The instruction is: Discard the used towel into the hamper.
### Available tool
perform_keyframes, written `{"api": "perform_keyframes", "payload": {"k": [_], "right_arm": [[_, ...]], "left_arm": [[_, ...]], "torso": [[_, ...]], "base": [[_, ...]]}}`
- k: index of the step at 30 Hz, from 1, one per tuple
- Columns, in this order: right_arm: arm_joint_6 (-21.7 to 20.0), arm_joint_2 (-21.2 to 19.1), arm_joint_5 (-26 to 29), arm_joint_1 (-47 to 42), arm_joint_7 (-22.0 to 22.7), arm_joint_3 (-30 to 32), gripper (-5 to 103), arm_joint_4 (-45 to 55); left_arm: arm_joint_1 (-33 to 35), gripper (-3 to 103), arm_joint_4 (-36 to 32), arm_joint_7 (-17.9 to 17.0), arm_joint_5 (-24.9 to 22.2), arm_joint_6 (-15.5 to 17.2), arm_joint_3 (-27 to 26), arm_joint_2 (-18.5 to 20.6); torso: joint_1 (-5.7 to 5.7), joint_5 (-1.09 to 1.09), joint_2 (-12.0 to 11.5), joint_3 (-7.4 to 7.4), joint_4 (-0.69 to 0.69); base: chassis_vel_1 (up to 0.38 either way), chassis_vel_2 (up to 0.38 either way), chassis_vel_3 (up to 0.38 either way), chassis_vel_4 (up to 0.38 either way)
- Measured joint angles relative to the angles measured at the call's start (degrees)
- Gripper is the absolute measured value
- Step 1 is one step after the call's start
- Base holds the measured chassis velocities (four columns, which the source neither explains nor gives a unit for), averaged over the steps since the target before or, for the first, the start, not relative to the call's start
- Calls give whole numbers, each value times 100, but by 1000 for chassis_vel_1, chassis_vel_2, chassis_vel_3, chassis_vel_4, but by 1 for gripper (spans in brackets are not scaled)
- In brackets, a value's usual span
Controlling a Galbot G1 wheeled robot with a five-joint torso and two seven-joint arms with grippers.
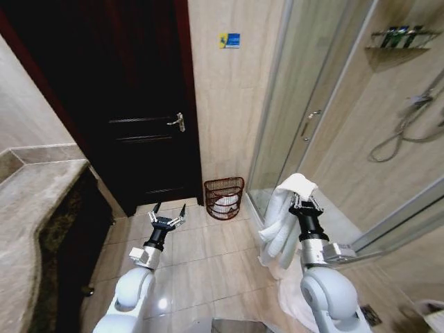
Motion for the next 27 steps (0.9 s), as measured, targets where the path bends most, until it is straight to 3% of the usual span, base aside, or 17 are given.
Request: {"api": "perform_keyframes", "payload": {"k": [13, 27], "right_arm": [[38, -36, -52, 89, -73, 39, 8, -161], [77, -44, -56, 119, -134, 26, 8, -205]], "left_arm": [[-11, 100, 60, -91, -5, 45, 15, -19], [-24, 100, 61, -87, -13, 87, 25, -22]], "torso": [[-1, 1, 0, 0, -2], [1, 1, 0, 1, -2]], "base": [[-31, -17, 18, 11], [-77, 92, 86, -90]]}}
